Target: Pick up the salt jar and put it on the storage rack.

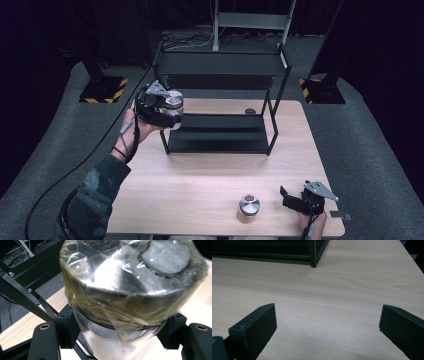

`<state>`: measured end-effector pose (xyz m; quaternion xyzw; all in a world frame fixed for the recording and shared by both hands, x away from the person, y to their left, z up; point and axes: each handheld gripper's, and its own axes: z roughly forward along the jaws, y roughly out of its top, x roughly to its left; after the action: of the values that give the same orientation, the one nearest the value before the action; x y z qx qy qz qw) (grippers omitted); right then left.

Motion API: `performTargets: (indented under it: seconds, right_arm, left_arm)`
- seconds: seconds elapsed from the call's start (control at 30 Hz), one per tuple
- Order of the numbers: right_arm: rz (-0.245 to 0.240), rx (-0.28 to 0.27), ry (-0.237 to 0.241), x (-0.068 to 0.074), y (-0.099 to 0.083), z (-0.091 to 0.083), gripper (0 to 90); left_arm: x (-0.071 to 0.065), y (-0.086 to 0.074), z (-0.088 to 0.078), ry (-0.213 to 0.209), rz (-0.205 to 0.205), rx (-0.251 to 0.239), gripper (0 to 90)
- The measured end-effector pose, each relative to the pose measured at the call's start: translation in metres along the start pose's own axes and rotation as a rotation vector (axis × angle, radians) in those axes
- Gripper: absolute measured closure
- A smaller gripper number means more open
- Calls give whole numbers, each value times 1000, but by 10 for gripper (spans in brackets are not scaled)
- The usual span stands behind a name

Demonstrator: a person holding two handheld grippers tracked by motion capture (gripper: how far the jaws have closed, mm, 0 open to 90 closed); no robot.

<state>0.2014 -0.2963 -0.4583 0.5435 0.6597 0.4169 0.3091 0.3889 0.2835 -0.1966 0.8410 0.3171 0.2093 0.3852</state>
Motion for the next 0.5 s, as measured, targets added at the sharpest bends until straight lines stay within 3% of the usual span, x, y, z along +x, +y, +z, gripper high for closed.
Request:
performTargets:
  seconds: [0.5]
  right_arm:
    - [1,-3,-1,0,0,0,1]
  left_arm:
    - [1,17,3,8,11,19,305]
